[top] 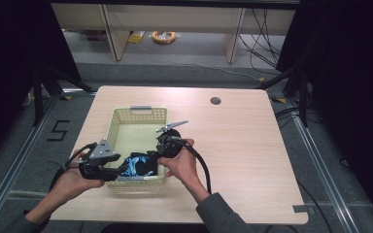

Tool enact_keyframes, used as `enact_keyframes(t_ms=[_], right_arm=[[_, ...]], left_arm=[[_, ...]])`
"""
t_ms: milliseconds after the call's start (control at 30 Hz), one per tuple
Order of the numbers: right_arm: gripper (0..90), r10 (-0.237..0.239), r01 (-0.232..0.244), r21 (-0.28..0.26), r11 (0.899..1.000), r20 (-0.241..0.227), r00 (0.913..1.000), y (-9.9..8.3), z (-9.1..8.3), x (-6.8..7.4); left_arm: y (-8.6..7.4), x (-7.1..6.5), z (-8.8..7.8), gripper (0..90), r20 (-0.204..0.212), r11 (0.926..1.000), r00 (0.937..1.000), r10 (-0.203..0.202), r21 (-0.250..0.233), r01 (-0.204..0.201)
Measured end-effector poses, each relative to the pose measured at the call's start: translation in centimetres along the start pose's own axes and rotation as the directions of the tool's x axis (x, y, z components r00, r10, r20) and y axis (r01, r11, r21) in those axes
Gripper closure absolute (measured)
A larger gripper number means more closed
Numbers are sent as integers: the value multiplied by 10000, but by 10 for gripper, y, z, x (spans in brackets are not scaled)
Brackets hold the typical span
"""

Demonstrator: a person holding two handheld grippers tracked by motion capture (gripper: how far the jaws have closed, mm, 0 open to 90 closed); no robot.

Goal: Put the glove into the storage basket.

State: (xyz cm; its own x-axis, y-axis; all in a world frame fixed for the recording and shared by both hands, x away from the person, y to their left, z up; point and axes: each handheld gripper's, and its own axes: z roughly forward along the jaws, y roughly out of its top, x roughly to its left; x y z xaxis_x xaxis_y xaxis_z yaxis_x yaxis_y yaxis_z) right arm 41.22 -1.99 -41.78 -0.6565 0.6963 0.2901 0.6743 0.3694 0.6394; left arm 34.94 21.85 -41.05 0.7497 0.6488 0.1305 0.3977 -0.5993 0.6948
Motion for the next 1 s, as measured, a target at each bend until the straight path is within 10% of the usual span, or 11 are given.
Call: enact_keyframes(t_ms=[300, 1000], right_arm=[[491, -839, 811, -862, 9930, -300, 9960, -12, -22, -9], [404, -718, 645, -2202, 9733, -254, 9971, -68, -78, -46]], left_arm=[[-2, -16, -8, 404, 413, 9855, 9919, -1204, -1156, 1245], [-11, -72, 4, 291, 1909, 9623, 9688, -1581, -1903, 1945]])
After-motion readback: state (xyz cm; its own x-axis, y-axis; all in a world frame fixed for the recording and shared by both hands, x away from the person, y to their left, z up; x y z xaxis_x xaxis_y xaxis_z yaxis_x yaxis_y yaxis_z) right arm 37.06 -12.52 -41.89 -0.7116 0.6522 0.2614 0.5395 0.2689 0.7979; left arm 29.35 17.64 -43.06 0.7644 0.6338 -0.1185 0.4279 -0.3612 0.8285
